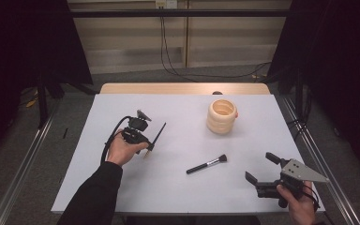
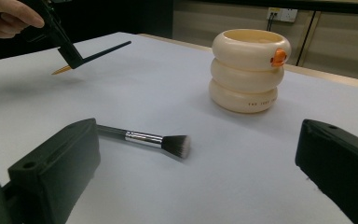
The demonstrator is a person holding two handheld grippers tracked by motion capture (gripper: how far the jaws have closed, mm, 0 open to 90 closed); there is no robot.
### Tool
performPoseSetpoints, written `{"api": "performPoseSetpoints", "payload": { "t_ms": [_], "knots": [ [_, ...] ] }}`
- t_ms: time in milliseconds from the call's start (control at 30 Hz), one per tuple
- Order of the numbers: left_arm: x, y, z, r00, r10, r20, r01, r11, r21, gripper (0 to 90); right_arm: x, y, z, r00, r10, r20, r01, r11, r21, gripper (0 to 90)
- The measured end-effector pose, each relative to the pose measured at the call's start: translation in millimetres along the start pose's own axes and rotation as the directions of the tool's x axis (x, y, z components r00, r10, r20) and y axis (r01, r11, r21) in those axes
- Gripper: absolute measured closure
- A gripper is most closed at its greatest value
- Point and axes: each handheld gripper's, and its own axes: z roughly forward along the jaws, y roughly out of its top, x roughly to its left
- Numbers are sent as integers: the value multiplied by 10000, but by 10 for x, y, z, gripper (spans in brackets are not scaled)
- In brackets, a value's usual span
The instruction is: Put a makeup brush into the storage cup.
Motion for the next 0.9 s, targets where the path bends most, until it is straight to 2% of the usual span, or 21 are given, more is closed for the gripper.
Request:
{"api": "performPoseSetpoints", "payload": {
  "t_ms": [67, 200, 233, 300, 367, 400, 467, 567, 633, 667, 700, 733, 833, 900],
  "knots": [
    [-3, -25, -32, 9997, -41, 232, 50, 9993, -378, 842, 1, 0, -1, 10000, 31, 19, -31, 10000, -10, 0],
    [-6, -68, -95, 9991, 155, 401, -117, 9955, -938, 842, -3, 0, 0, 10000, 12, 23, -12, 10000, 8, 0],
    [-17, -76, -103, 9992, 85, 391, -43, 9944, -1057, 842, -3, 0, -1, 10000, 17, 40, -17, 10000, -4, 0],
    [-28, -95, -123, 9984, 317, 469, -257, 9919, -1245, 842, -3, 0, -1, 10000, 16, 67, -16, 10000, -13, 0],
    [-47, -108, -135, 9981, 320, 520, -243, 9895, -1426, 841, -3, 0, -2, 10000, 19, 58, -19, 10000, -14, 0],
    [-42, -114, -147, 9972, 503, 548, -421, 9890, -1419, 841, -3, 0, -3, 10000, 14, 52, -14, 10000, -16, 0],
    [-60, -130, -162, 9978, 428, 509, -337, 9850, -1693, 841, -3, 1, -4, 10000, 19, 62, -19, 10000, -20, 0],
    [-60, -156, -192, 9970, 563, 523, -452, 9800, -1936, 841, -7, -1, -7, 10000, -19, 41, 19, 10000, -8, 0],
    [-68, -177, -206, 9973, 482, 550, -349, 9748, -2203, 841, -7, -1, -3, 10000, -1, 71, 1, 10000, -16, 0],
    [-77, -194, -215, 9976, 393, 574, -242, 9697, -2430, 841, -4, 0, -3, 10000, 4, 65, -4, 10000, -18, 0],
    [-73, -208, -232, 9974, 458, 553, -303, 9667, -2542, 841, -2, 0, -3, 10000, 23, 75, -23, 10000, -24, 0],
    [-89, -219, -236, 9979, 320, 555, -158, 9621, -2722, 841, -2, 1, -3, 10000, 15, 69, -14, 10000, -20, 0],
    [-95, -248, -273, 9979, 454, 454, -302, 9557, -2928, 841, -6, 0, -6, 10000, -17, 44, 17, 10000, -17, 0],
    [-113, -269, -303, 9982, 490, 342, -355, 9464, -3211, 841, -5, 0, -6, 10000, -7, 56, 8, 10000, -21, 0]
  ]
}}
